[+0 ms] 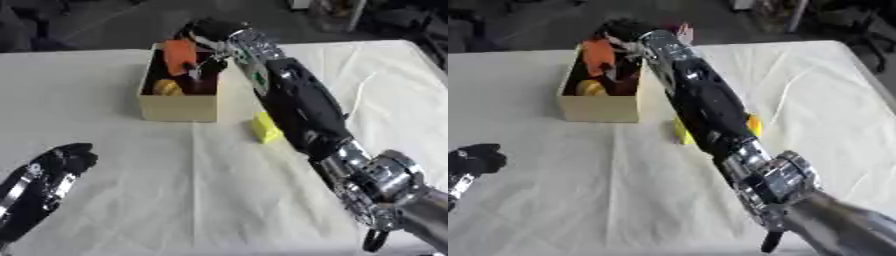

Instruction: Pick up objects on the table and place them in the box.

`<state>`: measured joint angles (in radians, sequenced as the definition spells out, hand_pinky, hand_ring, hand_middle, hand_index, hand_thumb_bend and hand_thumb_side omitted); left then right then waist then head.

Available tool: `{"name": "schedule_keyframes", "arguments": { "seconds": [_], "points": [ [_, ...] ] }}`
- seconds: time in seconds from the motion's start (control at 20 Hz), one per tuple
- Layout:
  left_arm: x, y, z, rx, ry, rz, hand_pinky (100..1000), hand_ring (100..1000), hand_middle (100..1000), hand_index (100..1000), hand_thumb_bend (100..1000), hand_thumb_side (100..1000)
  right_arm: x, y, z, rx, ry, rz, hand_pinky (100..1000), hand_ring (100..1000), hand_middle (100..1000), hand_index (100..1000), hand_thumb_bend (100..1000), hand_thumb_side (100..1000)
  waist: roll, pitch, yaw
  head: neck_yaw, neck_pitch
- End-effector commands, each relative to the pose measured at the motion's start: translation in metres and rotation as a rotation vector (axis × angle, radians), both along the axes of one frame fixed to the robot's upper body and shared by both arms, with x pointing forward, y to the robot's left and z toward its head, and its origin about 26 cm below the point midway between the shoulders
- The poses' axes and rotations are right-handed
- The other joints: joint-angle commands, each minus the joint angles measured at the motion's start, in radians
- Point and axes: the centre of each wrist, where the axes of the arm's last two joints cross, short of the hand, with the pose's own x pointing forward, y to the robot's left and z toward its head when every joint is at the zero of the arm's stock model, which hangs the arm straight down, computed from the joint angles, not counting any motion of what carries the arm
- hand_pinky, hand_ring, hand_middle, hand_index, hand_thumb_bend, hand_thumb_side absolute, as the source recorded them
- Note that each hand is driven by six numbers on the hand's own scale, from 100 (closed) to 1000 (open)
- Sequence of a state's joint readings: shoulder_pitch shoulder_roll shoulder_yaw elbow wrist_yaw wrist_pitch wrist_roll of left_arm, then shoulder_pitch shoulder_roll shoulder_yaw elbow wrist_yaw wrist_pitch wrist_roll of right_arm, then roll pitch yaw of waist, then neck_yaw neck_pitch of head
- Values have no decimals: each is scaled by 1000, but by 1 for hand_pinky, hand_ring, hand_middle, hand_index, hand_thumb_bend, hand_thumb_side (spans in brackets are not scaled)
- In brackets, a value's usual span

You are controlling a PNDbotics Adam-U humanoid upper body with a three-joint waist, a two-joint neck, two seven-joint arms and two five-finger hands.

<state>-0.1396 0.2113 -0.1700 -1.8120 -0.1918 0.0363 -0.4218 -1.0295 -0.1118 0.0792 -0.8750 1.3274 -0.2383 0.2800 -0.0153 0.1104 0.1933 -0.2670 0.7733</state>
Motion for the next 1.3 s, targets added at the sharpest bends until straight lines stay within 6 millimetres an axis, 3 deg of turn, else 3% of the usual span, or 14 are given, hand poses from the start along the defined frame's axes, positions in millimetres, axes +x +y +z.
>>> {"name": "schedule_keyframes", "arguments": {
  "seconds": [0.05,0.25,0.45,0.5,0.6,0.75,0.8,0.85,1.0,1.1,1.15,1.3],
  "points": [
    [1,0,6,4,-18,-8,822,767,688,849,100,750,-2,6,16,-17,-117,10,902,853,779,915,276,706,12,-12,-1,-3,-3],
    [0,0,5,4,-16,-7,822,767,688,849,100,751,-2,4,18,-45,-152,28,906,866,800,933,278,692,11,-13,-8,0,-3],
    [0,3,4,7,-15,4,822,767,688,849,100,752,-1,-17,30,-71,-137,13,927,902,847,966,264,567,7,-15,-20,8,-3],
    [0,4,4,9,-13,7,822,767,688,849,100,753,0,-26,33,-80,-118,5,935,917,871,976,212,439,5,-16,-24,11,-3],
    [-1,5,4,11,-12,12,822,767,688,849,100,753,2,-49,39,-90,-63,-17,944,933,896,981,184,337,0,-17,-30,18,-3],
    [-1,7,3,14,-12,21,822,767,688,849,100,753,3,-85,44,-91,33,-80,953,944,917,986,145,283,-4,-18,-38,30,-3],
    [-1,8,3,16,-11,25,822,766,688,849,100,753,3,-96,43,-86,73,-103,959,951,929,993,150,100,-5,-18,-42,34,-3],
    [-1,8,3,18,-11,27,822,766,688,849,100,754,3,-108,42,-80,110,-125,961,954,935,995,138,233,-7,-19,-46,37,-3],
    [-2,9,3,19,-12,32,822,766,688,849,100,754,1,-135,40,-78,194,-173,968,970,956,1000,152,181,-9,-18,-53,45,-3],
    [-2,9,3,19,-12,33,822,766,688,849,100,754,0,-140,41,-77,217,-181,968,970,956,1000,152,181,-10,-19,-54,47,-3],
    [-2,10,3,19,-12,34,823,766,688,849,100,754,-1,-147,37,-90,249,-208,973,989,978,1000,185,100,-10,-19,-58,49,-3],
    [-2,10,2,22,-10,37,823,766,689,849,100,753,-2,-170,17,-122,367,-303,973,988,977,1000,173,100,-9,-20,-65,55,-3]
  ]
}}
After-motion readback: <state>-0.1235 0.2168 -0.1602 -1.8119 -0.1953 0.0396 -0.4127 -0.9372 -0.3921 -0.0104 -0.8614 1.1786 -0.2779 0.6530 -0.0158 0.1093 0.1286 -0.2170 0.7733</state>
